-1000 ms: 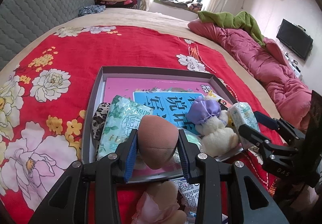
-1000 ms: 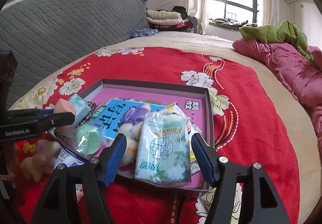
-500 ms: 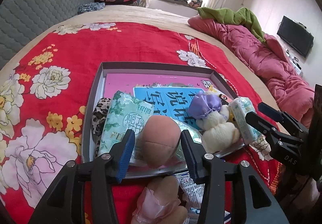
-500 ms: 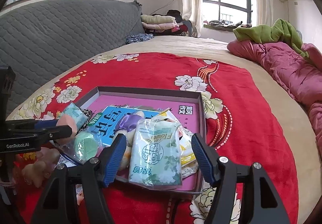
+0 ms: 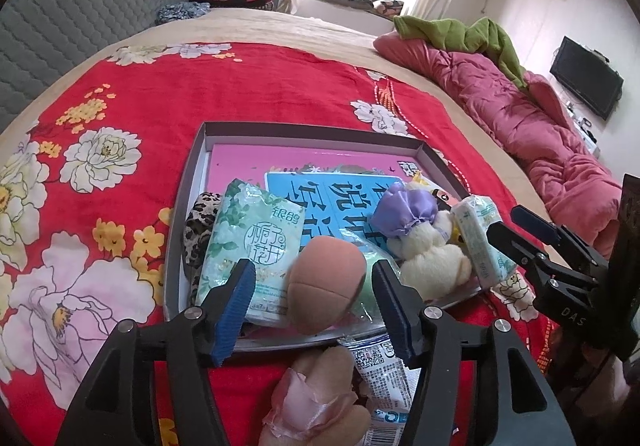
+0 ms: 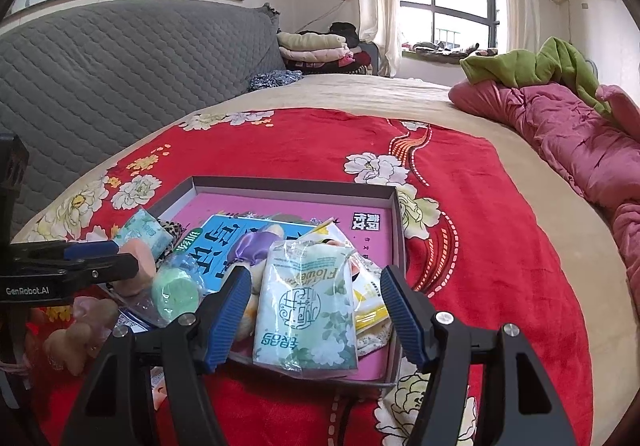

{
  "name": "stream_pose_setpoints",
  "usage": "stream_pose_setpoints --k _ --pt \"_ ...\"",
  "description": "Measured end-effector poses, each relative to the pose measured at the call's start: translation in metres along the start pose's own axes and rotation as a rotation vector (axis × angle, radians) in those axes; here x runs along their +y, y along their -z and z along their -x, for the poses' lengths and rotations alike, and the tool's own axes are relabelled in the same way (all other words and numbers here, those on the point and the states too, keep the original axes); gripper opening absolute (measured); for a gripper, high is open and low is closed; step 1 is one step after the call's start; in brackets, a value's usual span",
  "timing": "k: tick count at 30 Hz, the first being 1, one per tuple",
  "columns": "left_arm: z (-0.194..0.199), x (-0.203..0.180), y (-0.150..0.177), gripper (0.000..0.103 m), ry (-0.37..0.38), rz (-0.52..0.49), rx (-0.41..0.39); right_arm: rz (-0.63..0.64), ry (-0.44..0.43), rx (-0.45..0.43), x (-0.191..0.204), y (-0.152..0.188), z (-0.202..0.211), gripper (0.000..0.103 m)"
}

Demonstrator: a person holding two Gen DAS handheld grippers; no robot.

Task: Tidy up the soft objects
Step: 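Open the left tool to release the pink sponge in the box, then withdraw both open tools from the box toward the remaining items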

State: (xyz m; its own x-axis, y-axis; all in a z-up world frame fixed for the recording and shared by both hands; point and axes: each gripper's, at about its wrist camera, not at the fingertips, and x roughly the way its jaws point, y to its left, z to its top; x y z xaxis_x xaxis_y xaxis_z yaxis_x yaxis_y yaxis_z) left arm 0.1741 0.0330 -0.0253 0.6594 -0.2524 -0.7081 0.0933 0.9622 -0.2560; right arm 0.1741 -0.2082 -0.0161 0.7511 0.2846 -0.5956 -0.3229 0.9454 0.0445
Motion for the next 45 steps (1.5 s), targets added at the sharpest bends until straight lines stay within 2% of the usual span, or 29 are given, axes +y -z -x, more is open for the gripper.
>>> stream_pose_setpoints --k 10,29,35,45 --pt "0.007 -0.002 -0.001 0.068 0.025 0.0 -0.012 -0.004 0.013 -0.007 0.0 -0.002 0.002 0.067" --pt "0.027 0.006 -0.006 0.076 0.017 0.004 -0.072 -0.011 0.029 -0.025 -0.002 -0.004 0.011 0.067" --pt "0.046 0.017 -0.007 0.077 -0.005 0.025 -0.138 -0.024 0.042 -0.032 -0.005 -0.003 0.016 0.068" --pt "0.076 0.037 0.004 0.077 -0.061 0.088 -0.167 -0.042 0.044 -0.079 -0.01 -0.006 0.038 0.068"
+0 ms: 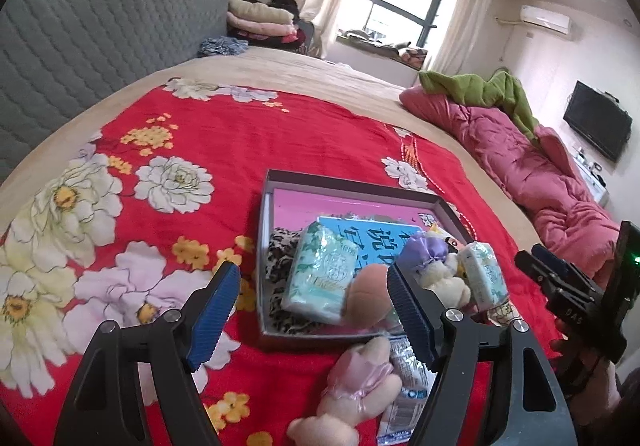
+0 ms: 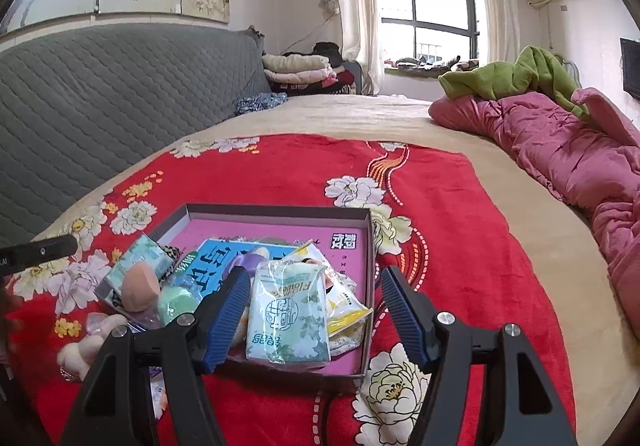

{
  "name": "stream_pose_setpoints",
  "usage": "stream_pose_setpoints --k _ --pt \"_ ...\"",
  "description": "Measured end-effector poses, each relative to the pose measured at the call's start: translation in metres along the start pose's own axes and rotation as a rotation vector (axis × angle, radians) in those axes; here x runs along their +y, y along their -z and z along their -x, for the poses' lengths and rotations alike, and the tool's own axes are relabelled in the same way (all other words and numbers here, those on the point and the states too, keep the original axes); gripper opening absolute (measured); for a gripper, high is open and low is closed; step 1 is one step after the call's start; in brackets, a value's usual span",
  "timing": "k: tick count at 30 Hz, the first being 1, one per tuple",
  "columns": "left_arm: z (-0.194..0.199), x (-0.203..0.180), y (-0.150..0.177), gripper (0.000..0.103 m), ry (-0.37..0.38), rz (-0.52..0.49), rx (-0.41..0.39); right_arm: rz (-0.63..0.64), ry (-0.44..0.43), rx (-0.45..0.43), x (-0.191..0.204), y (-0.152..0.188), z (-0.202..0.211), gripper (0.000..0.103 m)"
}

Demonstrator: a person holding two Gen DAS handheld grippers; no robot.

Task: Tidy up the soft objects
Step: 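Withdraw both open tools from the box toward the remaining items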

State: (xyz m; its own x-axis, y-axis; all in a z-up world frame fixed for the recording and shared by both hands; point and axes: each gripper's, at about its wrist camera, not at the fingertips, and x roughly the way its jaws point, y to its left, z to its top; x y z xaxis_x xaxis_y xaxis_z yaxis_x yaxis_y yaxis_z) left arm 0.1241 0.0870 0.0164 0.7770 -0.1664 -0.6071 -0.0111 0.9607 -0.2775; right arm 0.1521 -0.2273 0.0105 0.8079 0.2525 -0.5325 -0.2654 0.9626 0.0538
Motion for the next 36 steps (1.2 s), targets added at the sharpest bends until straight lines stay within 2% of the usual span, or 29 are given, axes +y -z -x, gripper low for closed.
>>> stream_pose_setpoints --k 8,27,36 --pt "0.015 -0.008 0.011 0.077 -0.006 -0.012 0.007 -0.037 -0.016 -0.01 0.003 0.003 0.019 0.068" --pt "0.044 -0.034 0.035 0.077 -0.013 -0.106 0.032 0.047 -0.145 0.039 0.063 0.023 0.044 0.068" --pt "0.043 -0.032 0.052 0.077 -0.018 -0.113 0.102 0.049 -0.199 0.097 0.084 0.038 0.05 0.068"
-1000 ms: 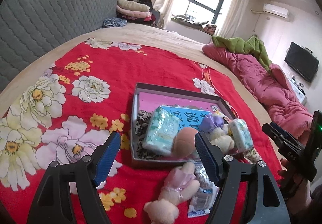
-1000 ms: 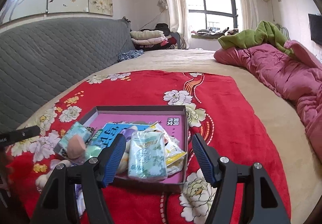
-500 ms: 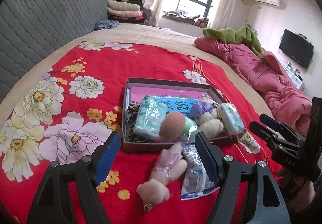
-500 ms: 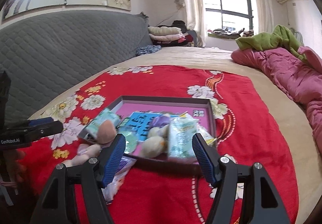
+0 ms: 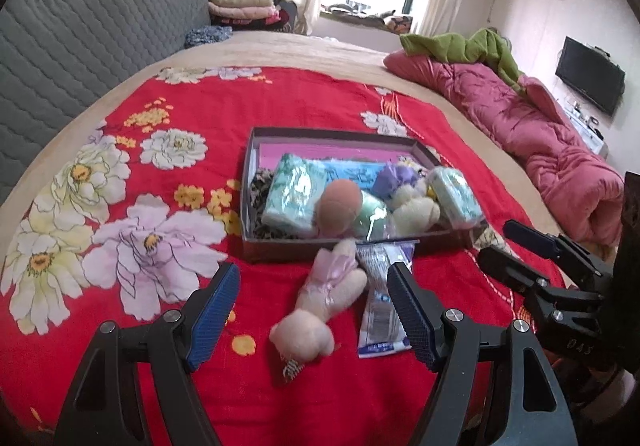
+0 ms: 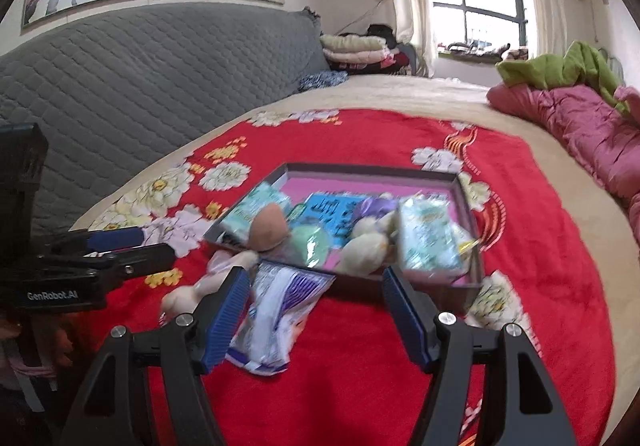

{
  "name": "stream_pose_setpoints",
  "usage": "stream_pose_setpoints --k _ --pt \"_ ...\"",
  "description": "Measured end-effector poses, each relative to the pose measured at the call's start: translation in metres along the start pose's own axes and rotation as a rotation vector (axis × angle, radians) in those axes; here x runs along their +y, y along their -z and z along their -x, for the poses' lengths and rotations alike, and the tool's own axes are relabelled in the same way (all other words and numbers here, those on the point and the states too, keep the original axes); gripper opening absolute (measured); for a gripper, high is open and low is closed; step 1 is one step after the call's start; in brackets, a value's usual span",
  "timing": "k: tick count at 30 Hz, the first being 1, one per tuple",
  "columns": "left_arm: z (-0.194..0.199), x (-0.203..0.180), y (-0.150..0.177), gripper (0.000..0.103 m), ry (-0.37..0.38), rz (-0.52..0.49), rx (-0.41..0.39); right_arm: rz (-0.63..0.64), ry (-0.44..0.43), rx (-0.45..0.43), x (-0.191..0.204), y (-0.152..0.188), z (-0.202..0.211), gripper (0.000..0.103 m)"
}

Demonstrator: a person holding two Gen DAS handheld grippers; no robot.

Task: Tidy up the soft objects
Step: 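Withdraw both open tools from the box toward the remaining items, then move the right tool to the white-blue snack bag while the left tool approaches the pink-bow bunny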

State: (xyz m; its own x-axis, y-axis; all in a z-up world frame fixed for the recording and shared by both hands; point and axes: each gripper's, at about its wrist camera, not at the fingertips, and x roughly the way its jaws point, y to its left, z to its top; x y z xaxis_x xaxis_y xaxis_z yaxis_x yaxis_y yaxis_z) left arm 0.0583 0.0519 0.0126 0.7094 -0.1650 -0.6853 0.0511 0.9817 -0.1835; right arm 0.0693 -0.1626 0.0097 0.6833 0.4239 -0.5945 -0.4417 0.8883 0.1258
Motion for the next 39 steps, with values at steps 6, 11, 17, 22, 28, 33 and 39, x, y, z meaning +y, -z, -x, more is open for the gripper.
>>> stream_pose_setpoints --k 6,11,17,22,28,33,39 --pt "-0.011 0.001 0.011 0.077 0.004 -0.016 0.061 0.016 -0.026 0.062 0.014 0.011 -0.014 0.069" --pt "-0.022 0.004 0.016 0.077 0.006 -0.016 0.101 -0.015 -0.017 0.133 0.016 0.022 -0.038 0.068" --pt "-0.035 0.004 0.019 0.077 0.016 -0.029 0.129 -0.036 -0.001 0.197 0.019 0.031 -0.065 0.068" --pt "-0.048 0.006 0.021 0.077 0.014 -0.034 0.158 -0.03 -0.008 0.218 0.026 0.033 -0.085 0.069" --pt "-0.066 0.005 0.022 0.077 0.006 -0.056 0.187 0.013 0.017 0.222 0.03 0.037 -0.103 0.069" --pt "-0.079 0.006 0.021 0.077 0.002 -0.046 0.194 0.104 0.077 0.208 0.035 0.037 -0.105 0.055" --pt "-0.09 0.008 0.015 0.077 0.013 -0.025 0.193 0.108 0.094 0.223 0.024 0.033 -0.102 0.045"
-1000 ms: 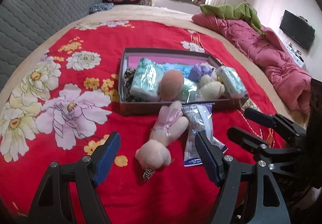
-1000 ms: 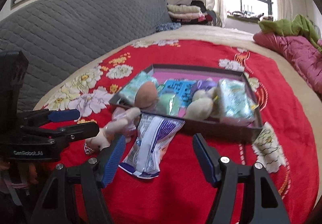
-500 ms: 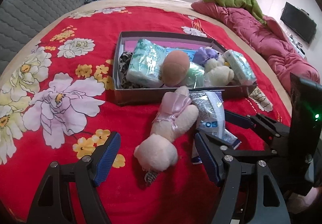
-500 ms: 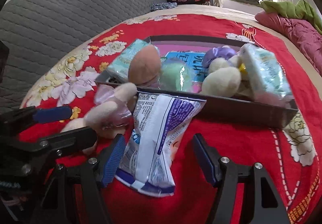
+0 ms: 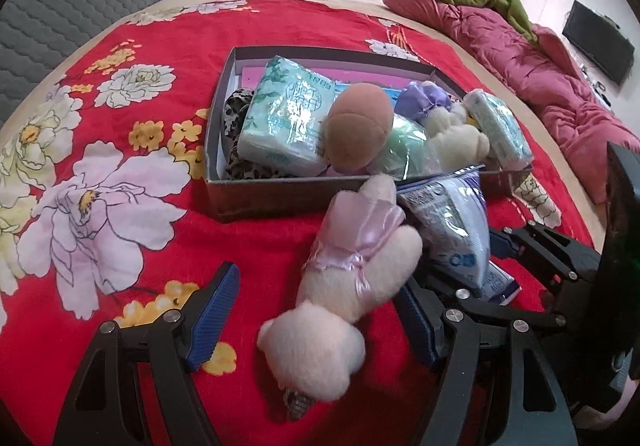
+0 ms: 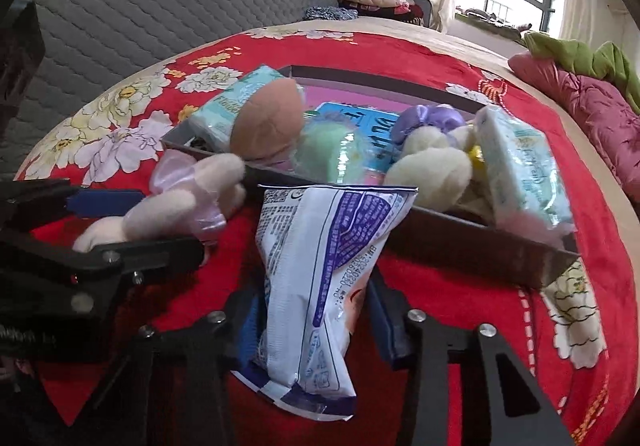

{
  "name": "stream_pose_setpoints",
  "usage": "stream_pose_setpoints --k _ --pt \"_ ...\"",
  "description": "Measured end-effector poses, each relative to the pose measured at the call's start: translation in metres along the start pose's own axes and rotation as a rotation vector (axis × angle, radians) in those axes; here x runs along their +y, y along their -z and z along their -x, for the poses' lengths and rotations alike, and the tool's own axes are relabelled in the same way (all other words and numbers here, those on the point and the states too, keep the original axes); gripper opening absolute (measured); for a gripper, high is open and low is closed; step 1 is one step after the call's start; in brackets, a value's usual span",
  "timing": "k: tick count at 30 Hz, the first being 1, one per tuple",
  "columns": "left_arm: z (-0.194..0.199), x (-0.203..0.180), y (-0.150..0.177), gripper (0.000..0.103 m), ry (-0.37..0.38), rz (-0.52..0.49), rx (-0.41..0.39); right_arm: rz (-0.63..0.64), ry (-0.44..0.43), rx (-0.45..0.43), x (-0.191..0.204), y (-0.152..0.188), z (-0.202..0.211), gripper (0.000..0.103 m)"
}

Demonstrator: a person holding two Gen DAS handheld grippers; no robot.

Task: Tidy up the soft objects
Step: 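Move the right tool to the white-blue snack bag while the left tool approaches the pink-bow bunny, then grasp the snack bag with the right tool while the left tool grasps the pink-bow bunny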

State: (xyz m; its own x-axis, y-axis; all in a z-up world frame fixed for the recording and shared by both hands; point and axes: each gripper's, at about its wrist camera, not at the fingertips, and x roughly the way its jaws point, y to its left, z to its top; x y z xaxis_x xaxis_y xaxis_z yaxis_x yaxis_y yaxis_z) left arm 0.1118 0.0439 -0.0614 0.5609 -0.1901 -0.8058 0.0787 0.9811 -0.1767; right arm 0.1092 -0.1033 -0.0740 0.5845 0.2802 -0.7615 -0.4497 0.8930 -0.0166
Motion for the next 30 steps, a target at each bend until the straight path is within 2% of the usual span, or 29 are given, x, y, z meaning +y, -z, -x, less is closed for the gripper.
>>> stream_pose_setpoints --k 3,5,7,12,16,21,30 --pt "-0.003 0.002 -0.003 0.074 0.001 0.015 -0.002 0.002 0.028 0.002 -0.008 0.001 0.006 0.044" --pt "-0.004 0.002 -0.005 0.066 0.012 0.027 -0.004 -0.005 0.026 0.0 -0.017 0.002 0.013 0.043" --pt "-0.005 0.003 -0.007 0.051 0.032 0.041 -0.006 -0.014 0.029 -0.008 -0.023 0.001 0.021 0.043" --pt "-0.001 0.0 -0.009 0.036 0.071 0.047 -0.02 -0.047 0.018 -0.041 -0.031 -0.003 0.038 0.043" --pt "0.009 -0.003 -0.01 0.033 0.106 0.052 -0.037 -0.068 0.01 -0.06 -0.037 -0.005 0.048 0.043" --pt "0.034 -0.008 -0.016 0.033 0.111 0.044 -0.133 -0.071 0.027 -0.112 -0.043 -0.015 0.061 0.043" --pt "0.046 0.003 -0.038 0.033 0.065 0.069 -0.211 -0.004 0.091 -0.193 -0.047 -0.032 0.073 0.043"
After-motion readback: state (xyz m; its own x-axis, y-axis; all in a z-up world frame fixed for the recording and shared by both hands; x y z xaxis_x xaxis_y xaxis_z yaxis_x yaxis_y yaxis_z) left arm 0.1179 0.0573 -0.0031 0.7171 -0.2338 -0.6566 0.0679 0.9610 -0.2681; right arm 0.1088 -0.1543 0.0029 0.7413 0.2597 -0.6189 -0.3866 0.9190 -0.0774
